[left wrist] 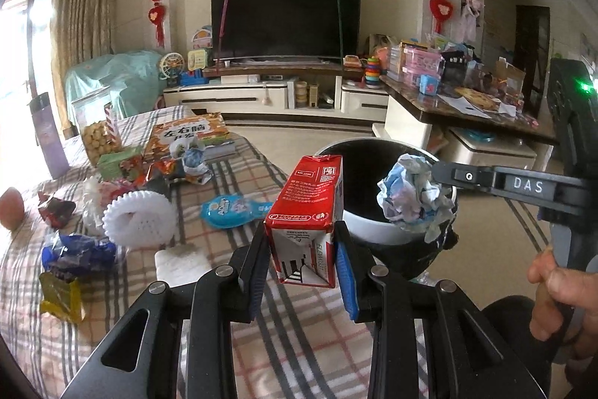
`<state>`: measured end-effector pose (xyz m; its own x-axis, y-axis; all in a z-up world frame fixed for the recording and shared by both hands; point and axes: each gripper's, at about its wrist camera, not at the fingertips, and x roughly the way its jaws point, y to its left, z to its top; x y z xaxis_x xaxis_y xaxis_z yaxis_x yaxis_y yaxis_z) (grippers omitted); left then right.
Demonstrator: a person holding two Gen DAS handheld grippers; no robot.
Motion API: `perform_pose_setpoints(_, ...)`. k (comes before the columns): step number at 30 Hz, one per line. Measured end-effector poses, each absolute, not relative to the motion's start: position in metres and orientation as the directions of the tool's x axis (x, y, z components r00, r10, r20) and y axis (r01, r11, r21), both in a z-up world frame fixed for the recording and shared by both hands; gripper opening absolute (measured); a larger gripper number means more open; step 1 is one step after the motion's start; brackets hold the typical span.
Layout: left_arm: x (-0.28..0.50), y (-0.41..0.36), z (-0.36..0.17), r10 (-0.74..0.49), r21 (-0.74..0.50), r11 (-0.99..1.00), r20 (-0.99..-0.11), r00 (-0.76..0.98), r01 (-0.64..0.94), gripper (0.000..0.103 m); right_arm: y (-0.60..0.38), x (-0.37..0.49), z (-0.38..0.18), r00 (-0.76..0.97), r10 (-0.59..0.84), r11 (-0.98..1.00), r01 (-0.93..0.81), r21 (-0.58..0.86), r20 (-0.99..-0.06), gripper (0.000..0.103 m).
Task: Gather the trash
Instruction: 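Carry both items over the black bin and open both tools to drop them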
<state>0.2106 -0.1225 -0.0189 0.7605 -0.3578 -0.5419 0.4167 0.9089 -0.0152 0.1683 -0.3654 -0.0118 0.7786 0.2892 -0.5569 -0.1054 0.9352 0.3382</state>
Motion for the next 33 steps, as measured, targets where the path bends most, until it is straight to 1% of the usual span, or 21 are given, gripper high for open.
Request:
perform_pose_setpoints(10, 0.223, -0.152, -0.015, -0.380, -0.009, 0.895, -0.542, 0.750, 0.447, 0.031, -0.380, 0.185, -0.010, 0.788, 0.267, 0.940, -0.086, 0.331, -0.554, 0.004)
perform_pose_setpoints(33, 0.286, -0.221, -0.026, -0.369, -0.006, 0.882, -0.630, 0.683, 0.471, 0.032, -0.420, 0.220, -0.032, 0.756, 0.244, 0.935, -0.017, 0.354, -0.607, 0.004)
